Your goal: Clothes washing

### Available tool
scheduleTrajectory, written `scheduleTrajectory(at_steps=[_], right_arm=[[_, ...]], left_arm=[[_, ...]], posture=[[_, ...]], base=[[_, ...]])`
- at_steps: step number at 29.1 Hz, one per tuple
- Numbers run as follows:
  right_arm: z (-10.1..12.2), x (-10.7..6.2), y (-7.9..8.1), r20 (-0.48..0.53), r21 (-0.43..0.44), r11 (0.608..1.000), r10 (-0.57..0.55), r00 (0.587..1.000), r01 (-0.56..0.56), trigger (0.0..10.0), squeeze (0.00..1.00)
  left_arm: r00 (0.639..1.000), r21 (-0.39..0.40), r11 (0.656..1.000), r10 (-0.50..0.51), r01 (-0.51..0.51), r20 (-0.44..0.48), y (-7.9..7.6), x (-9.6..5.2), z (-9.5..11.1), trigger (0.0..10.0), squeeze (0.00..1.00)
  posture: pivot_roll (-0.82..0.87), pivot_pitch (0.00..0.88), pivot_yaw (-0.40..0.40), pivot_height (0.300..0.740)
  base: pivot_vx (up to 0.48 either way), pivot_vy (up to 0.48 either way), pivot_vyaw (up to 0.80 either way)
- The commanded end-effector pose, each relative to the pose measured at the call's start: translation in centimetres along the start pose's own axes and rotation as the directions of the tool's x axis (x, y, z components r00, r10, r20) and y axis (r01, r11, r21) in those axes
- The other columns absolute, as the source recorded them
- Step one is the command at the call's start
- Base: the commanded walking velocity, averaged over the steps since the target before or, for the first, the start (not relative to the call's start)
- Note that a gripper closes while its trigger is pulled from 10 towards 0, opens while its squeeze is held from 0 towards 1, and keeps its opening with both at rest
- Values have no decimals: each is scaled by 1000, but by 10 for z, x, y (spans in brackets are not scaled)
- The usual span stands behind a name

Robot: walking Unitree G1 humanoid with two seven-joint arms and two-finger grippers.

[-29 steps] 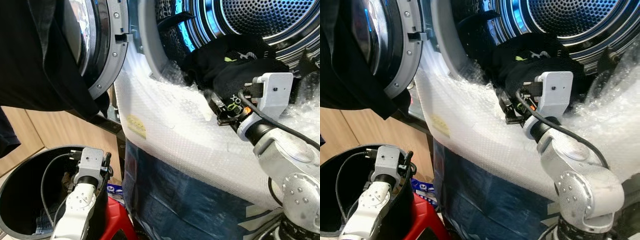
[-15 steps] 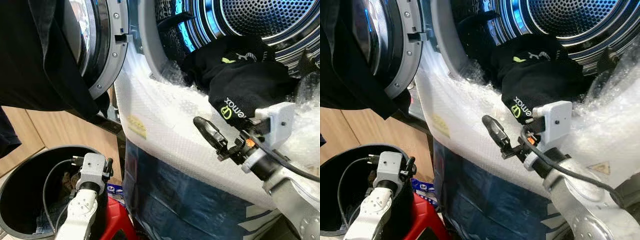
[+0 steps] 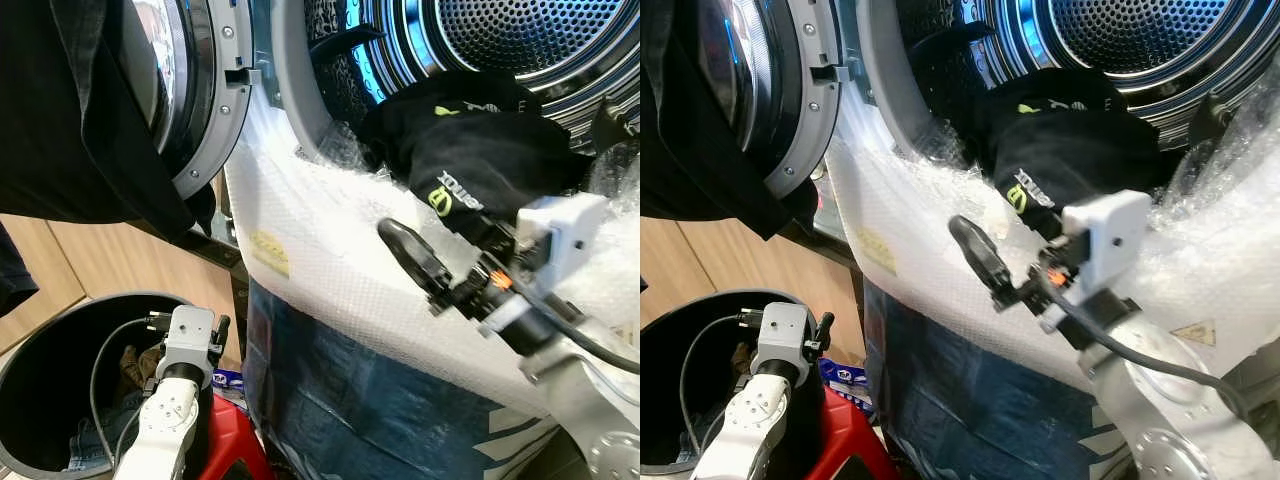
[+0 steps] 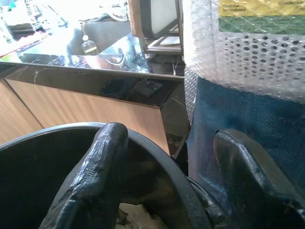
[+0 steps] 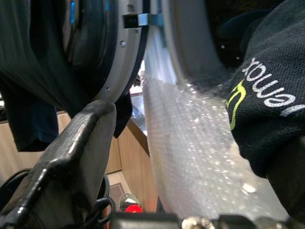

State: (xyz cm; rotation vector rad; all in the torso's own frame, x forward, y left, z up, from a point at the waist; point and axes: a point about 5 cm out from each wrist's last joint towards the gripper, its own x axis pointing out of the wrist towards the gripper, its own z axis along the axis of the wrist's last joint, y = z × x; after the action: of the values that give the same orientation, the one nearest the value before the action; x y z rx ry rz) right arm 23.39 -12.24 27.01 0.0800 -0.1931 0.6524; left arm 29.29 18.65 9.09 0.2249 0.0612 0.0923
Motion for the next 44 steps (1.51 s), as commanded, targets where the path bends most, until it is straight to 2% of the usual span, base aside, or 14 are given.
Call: scheduleTrajectory(at_steps=[1,2,12,17,22,27,29,34,41,42,44], right_arm=[[2,3,2,17,-19,1000,18,1000,-18,2667,0],[1,5,2,18,-17,1000,18,1000,-17,0,0],[1,25,4,34,-85,996,-16,999,18,0,0],[5,29,1,64,-92,995,-41,997,47,0,0],[9,34,-1,76,-138,989,-49,996,59,0,0],[6,44,4,67,-146,989,-6,998,16,0,0],[4,45,7,55,-172,985,25,998,-16,0,0],[10,50,-6,67,-241,970,13,998,4,0,0],[10,56,-9,66,-291,957,30,997,-9,0,0],[17,62,-10,87,-348,937,61,994,-27,0,0],[19,63,-10,92,-360,933,69,993,-32,0,0]], left_arm=[[1000,-1,1000,-3,3,23,-1,1,5,10000,0],[1000,1,1000,-6,6,22,-2,0,5,10000,0],[999,-3,1000,9,-9,33,1,2,8,10000,0],[999,-1,1000,14,-14,34,2,3,9,10000,0],[999,-3,1000,24,-24,34,3,2,9,10000,0],[999,3,1000,17,-17,31,2,2,9,10000,0],[999,2,1000,18,-18,33,2,2,9,10000,0],[999,9,999,31,-31,34,8,0,9,10000,0],[999,11,1000,27,-28,40,7,-1,10,10000,0],[999,13,1000,23,-23,40,6,-1,10,10000,0],[999,13,1000,22,-22,40,6,-1,10,10000,0]], posture=[[-1,0,-31,740],[2,0,-31,740],[18,0,-30,740],[27,0,-31,740],[27,0,-30,740],[36,0,-26,740],[45,0,-27,740],[52,0,-21,740],[68,0,-23,740],[67,0,-21,740],[64,0,-16,740]], base=[[0,0,0],[0,0,0],[0,0,0],[0,0,0],[0,0,0],[0,0,0],[0,0,0],[0,0,0],[0,0,0],[0,0,0],[0,0,0]])
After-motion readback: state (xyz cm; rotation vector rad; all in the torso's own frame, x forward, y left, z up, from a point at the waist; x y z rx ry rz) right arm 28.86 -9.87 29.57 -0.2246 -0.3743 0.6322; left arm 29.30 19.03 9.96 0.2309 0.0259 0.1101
